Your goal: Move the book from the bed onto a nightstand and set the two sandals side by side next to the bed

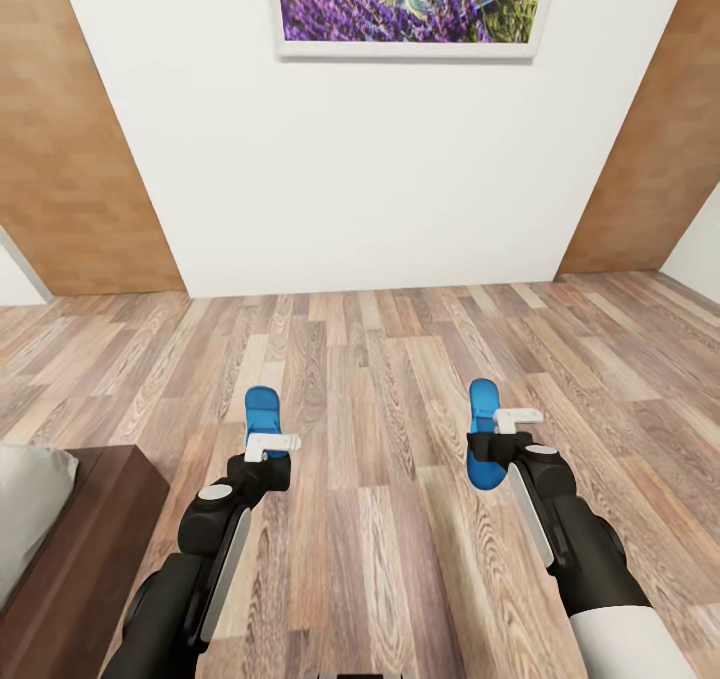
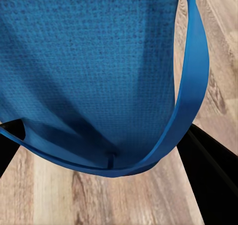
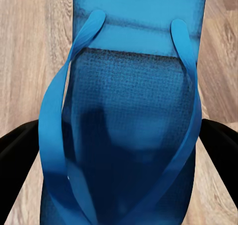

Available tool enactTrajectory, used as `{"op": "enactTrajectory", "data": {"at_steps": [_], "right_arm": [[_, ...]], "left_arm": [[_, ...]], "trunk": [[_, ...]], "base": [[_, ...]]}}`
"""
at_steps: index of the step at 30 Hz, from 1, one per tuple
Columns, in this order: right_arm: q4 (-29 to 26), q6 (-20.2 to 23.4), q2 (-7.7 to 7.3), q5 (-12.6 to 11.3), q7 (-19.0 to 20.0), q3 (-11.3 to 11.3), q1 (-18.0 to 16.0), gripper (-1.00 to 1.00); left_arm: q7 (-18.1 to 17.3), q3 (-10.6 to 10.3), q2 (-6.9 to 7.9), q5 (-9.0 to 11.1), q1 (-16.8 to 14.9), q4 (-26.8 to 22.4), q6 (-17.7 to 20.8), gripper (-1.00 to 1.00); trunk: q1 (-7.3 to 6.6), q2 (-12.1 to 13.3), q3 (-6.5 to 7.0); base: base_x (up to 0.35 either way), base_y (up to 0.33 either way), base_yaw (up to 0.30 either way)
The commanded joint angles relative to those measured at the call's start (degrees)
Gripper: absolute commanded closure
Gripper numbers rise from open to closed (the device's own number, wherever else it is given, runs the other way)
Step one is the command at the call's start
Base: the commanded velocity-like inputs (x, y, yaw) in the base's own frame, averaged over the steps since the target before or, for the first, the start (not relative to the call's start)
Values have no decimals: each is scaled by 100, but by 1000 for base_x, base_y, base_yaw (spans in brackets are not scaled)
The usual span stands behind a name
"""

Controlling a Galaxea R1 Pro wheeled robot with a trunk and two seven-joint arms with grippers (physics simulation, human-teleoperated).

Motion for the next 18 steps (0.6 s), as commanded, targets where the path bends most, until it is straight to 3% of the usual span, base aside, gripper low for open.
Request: {"op": "enactTrajectory", "data": {"at_steps": [1,18], "right_arm": [[-6,29,-3,-8,-25,8,-3,100],[-10,29,-3,-8,-25,8,-3,100]], "left_arm": [[-1,-6,0,-54,-3,-7,29,100],[-1,-6,0,-67,-3,-6,29,100]], "trunk": [[-23,40,14],[-397,722,319]], "base": [[0,0,0],[0,0,0]]}}
